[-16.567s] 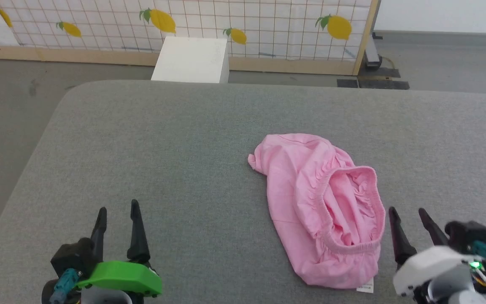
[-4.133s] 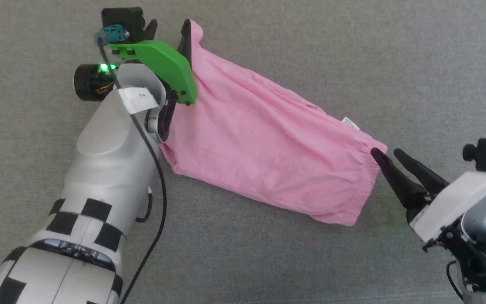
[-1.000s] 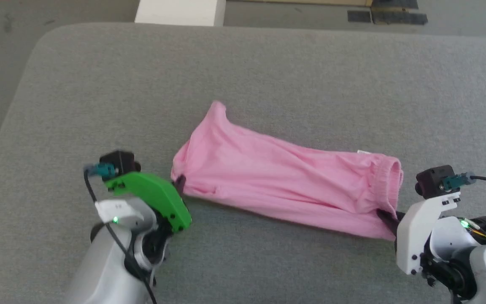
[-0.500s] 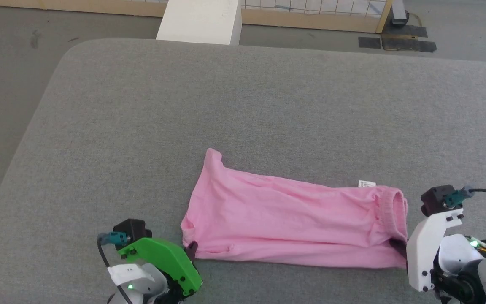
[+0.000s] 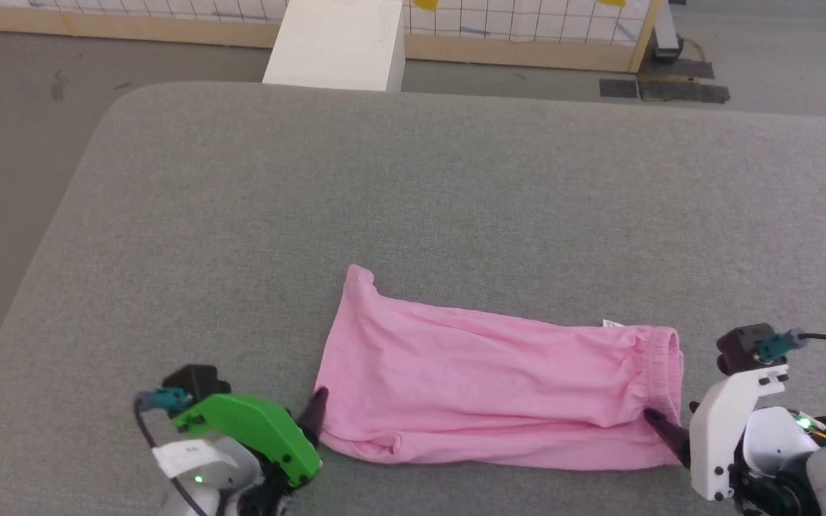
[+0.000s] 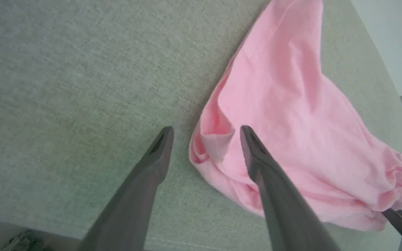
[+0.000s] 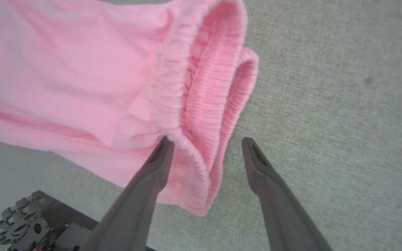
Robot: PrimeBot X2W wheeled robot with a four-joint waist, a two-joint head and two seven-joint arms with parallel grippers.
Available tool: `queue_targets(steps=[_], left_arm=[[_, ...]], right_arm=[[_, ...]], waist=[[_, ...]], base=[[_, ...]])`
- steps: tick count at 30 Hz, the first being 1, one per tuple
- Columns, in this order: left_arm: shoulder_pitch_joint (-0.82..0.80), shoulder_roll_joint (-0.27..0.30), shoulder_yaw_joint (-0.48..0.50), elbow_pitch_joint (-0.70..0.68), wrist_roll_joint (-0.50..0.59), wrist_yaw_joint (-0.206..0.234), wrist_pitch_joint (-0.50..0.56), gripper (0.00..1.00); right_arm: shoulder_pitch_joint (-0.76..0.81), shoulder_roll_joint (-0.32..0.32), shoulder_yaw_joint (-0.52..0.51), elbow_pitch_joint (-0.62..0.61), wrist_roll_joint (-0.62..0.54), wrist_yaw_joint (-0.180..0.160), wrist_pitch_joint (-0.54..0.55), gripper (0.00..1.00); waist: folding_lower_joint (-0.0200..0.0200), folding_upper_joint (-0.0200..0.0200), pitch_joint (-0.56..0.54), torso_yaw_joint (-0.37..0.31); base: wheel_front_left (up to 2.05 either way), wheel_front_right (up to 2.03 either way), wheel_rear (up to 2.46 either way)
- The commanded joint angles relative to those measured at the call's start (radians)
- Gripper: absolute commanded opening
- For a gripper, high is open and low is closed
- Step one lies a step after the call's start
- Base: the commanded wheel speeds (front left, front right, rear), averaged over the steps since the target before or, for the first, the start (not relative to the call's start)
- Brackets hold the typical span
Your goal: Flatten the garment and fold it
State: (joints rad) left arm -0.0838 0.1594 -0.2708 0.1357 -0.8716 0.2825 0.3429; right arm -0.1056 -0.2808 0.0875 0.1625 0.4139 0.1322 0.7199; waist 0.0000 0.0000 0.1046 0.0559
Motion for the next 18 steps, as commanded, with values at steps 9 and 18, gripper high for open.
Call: queue_targets(steps=[9, 18], left_arm=[[-0.04, 0.104, 0.069, -0.131, 0.114, -0.017, -0.185, 1.0], [-0.052, 0.145, 0.056, -0.103, 0.327, -0.116, -0.571, 1.0]], right_arm=[[0.03, 0.046, -0.102, -0.137, -0.06, -0.002, -0.036, 1.0], [-0.006, 0.145, -0.14, -0.102, -0.194, -0.002, -0.016, 1.0]], waist=[[0.0, 0.0, -0.019, 0.0], [0.0, 0.0, 0.016, -0.008]], base=[[0.0, 0.0, 0.0], [0.0, 0.0, 0.0]])
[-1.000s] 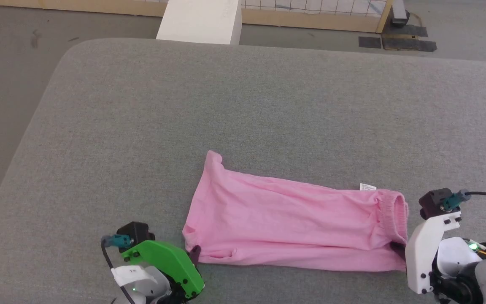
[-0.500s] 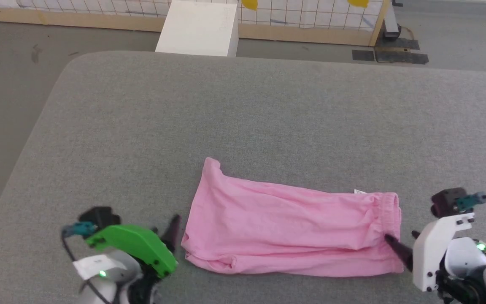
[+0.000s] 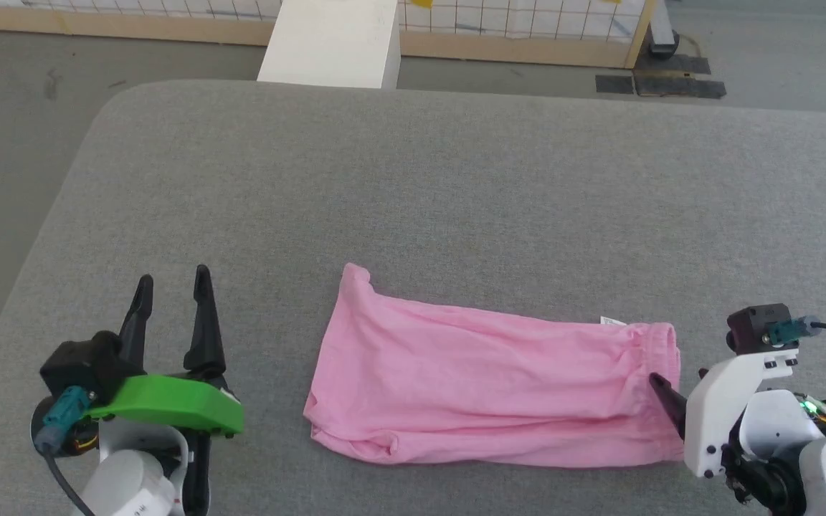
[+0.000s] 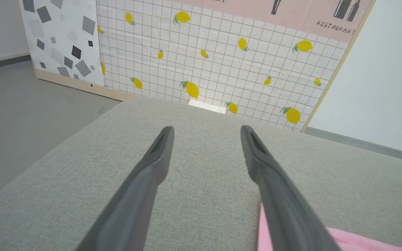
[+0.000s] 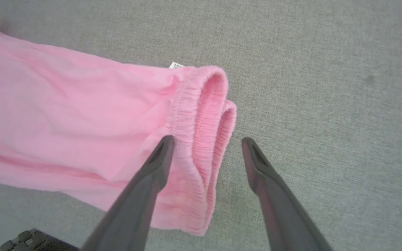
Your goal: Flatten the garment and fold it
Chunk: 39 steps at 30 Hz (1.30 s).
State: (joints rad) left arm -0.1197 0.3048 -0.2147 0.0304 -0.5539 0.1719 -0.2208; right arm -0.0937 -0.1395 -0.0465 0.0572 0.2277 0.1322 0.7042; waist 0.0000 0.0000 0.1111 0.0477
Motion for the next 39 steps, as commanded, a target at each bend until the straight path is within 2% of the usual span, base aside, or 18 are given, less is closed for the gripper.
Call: queue_targets(steps=[1, 9, 14, 16, 17, 22, 28, 31, 32, 34, 39], left_arm=[[-0.019, -0.002, -0.002, 0.003, 0.034, -0.012, -0.024, 1.0], [-0.01, -0.058, 0.035, -0.06, 0.193, -0.07, -0.041, 1.0], [0.007, -0.106, 0.066, -0.063, 0.231, -0.105, -0.041, 1.0], [0.011, -0.122, 0.08, -0.061, 0.242, -0.117, -0.041, 1.0], [0.013, -0.129, 0.087, -0.059, 0.247, -0.124, -0.041, 1.0], [0.026, -0.158, 0.116, -0.05, 0.267, -0.153, -0.041, 1.0], [0.028, -0.183, 0.132, -0.029, 0.284, -0.184, -0.041, 1.0], [0.027, -0.191, 0.138, -0.021, 0.292, -0.195, -0.041, 1.0], [0.027, -0.198, 0.143, -0.017, 0.3, -0.203, -0.041, 1.0], [0.025, -0.202, 0.147, -0.012, 0.304, -0.208, -0.041, 1.0], [0.022, -0.211, 0.158, -0.003, 0.311, -0.217, -0.041, 1.0]], right_arm=[[-0.026, 0.011, -0.016, 0.02, -0.023, -0.002, -0.004, 1.0], [-0.069, 0.036, -0.027, 0.149, -0.067, -0.002, -0.012, 1.0], [-0.084, 0.037, -0.015, 0.209, -0.067, -0.002, -0.005, 1.0], [-0.09, 0.036, -0.012, 0.223, -0.063, -0.002, -0.004, 0.19], [-0.093, 0.035, -0.01, 0.229, -0.061, -0.002, -0.006, 0.0], [-0.113, 0.019, 0.006, 0.238, -0.033, -0.002, -0.011, 0.0], [-0.136, -0.06, -0.032, 0.252, 0.003, -0.002, -0.015, 0.0], [-0.14, -0.119, -0.083, 0.274, 0.003, -0.002, -0.007, 0.0], [-0.143, -0.167, -0.146, 0.297, -0.003, -0.002, 0.005, 0.0], [-0.145, -0.203, -0.196, 0.318, -0.02, -0.002, 0.015, 0.0], [-0.16, -0.24, -0.251, 0.338, -0.06, -0.002, 0.03, 0.0]], waist=[[0.0, 0.0, 0.016, 0.002], [0.0, 0.0, 0.051, 0.017], [0.0, 0.0, 0.06, 0.019], [0.0, 0.0, 0.062, 0.019], [0.0, 0.0, 0.061, 0.019], [0.0, 0.0, 0.054, 0.011], [0.0, 0.0, 0.047, 0.005], [0.0, 0.0, 0.047, 0.002], [0.0, 0.0, 0.053, 0.001], [0.0, 0.0, 0.056, 0.001], [0.0, 0.0, 0.063, -0.002]], base=[[0.0, 0.0, 0.0], [0.0, 0.0, 0.0], [0.0, 0.0, 0.0], [0.0, 0.0, 0.0], [0.0, 0.0, 0.0], [0.0, 0.0, 0.0], [0.0, 0.0, 0.0], [0.0, 0.0, 0.0], [0.0, 0.0, 0.0], [0.0, 0.0, 0.0], [0.0, 0.0, 0.0]])
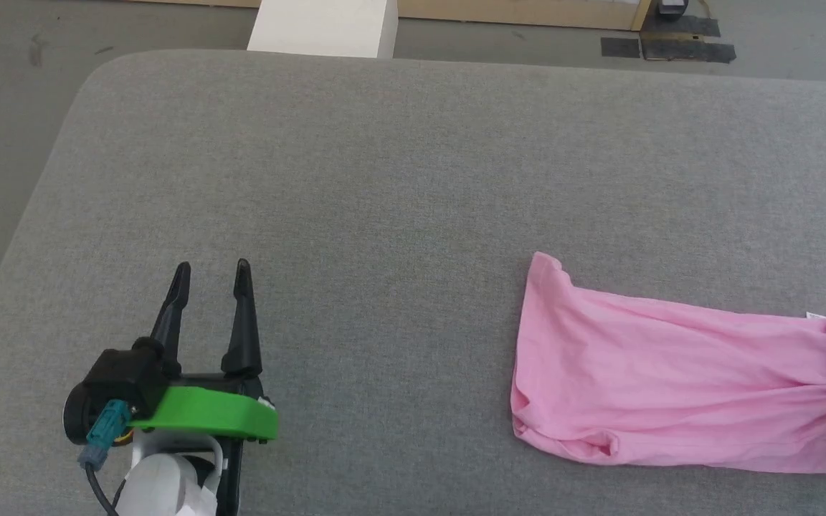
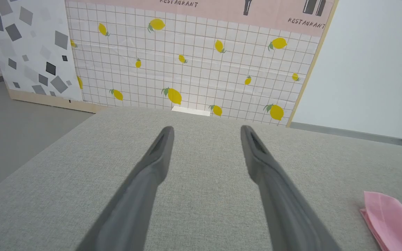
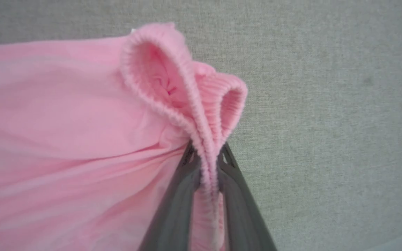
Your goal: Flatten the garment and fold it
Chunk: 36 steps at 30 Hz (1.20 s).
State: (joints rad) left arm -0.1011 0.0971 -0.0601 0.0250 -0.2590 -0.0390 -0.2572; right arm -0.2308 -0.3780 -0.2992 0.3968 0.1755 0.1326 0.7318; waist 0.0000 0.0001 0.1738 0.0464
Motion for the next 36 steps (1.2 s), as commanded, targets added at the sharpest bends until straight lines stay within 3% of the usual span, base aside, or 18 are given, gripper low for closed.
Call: queue_targets(steps=[1, 6, 10, 15, 19, 26, 36], left_arm=[[0.003, -0.006, 0.006, 0.004, 0.018, -0.007, -0.004, 1.0], [0.008, -0.014, 0.015, 0.016, 0.019, -0.015, -0.004, 1.0], [0.01, -0.02, 0.018, 0.028, 0.016, -0.02, -0.005, 1.0], [0.009, -0.027, 0.025, 0.032, 0.019, -0.024, -0.005, 1.0], [0.002, -0.031, 0.027, 0.036, 0.02, -0.029, -0.005, 1.0], [-0.004, -0.035, 0.034, 0.04, 0.025, -0.039, -0.005, 1.0], [-0.002, -0.041, 0.038, 0.041, 0.026, -0.047, -0.005, 1.0]], right_arm=[[-0.026, -0.006, 0.009, -0.009, -0.01, -0.002, 0.004, 0.0], [-0.013, -0.016, 0.08, -0.106, 0.043, -0.002, 0.087, 0.0], [0.025, -0.021, 0.13, -0.269, 0.137, -0.002, 0.194, 0.0], [0.066, 0.031, 0.177, -0.456, 0.262, -0.002, 0.307, 0.0], [0.071, 0.089, 0.232, -0.526, 0.287, -0.002, 0.312, 0.0], [0.05, 0.19, 0.373, -0.484, 0.274, -0.002, 0.246, 0.0], [-0.015, 0.27, 0.44, -0.297, 0.179, -0.002, 0.115, 0.0]], waist=[[0.0, -0.0001, 0.0, -0.002], [0.0, -0.0001, -0.011, -0.004], [0.0, -0.0001, -0.017, -0.005], [0.0, -0.0001, -0.014, -0.007], [0.0, -0.0001, -0.009, -0.004], [0.0, -0.0001, -0.007, 0.014], [0.0, -0.0001, 0.003, 0.041]], base=[[0.0, 0.0, 0.0], [0.0, 0.0, 0.0], [0.0, 0.0, 0.0], [0.0, 0.0, 0.0], [0.0, 0.0, 0.0], [0.0, 0.0, 0.0], [0.0, 0.0, 0.0]])
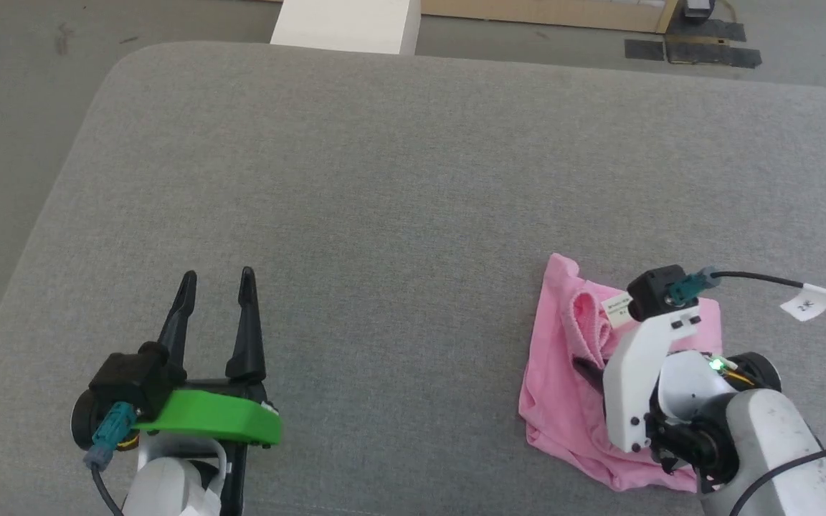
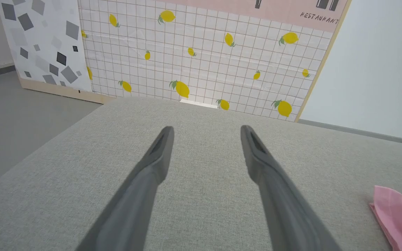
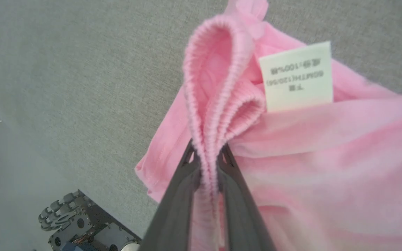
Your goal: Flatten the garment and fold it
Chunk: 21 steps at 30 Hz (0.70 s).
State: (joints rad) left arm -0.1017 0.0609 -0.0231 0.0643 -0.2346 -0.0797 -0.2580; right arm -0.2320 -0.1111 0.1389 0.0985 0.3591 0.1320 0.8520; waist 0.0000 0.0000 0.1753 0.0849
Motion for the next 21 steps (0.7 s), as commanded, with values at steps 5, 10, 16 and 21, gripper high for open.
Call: queue_targets(steps=[5, 10, 16, 21], left_arm=[[-0.002, -0.007, 0.001, 0.005, 0.001, -0.009, -0.004, 1.0], [0.005, -0.009, 0.003, 0.013, 0.0, -0.01, -0.004, 1.0], [0.02, -0.009, 0.008, 0.028, 0.001, -0.011, -0.004, 1.0], [0.029, -0.009, 0.019, 0.035, 0.007, -0.011, -0.004, 1.0]], right_arm=[[-0.036, 0.026, 0.008, 0.106, -0.044, -0.001, -0.061, 0.0], [-0.058, 0.037, 0.034, 0.167, -0.073, -0.001, -0.11, 1.0], [-0.085, 0.041, 0.103, 0.134, -0.074, -0.001, -0.129, 1.0], [-0.09, 0.017, 0.153, 0.023, -0.059, -0.001, -0.118, 1.0]], waist=[[0.0, 0.0, 0.005, 0.01], [0.0, 0.0, -0.007, 0.008], [0.0, 0.0, -0.038, -0.009], [0.0, 0.0, -0.064, -0.046]], base=[[0.0, 0.0, 0.0], [0.0, 0.0, 0.0], [0.0, 0.0, 0.0], [0.0, 0.0, 0.0]])
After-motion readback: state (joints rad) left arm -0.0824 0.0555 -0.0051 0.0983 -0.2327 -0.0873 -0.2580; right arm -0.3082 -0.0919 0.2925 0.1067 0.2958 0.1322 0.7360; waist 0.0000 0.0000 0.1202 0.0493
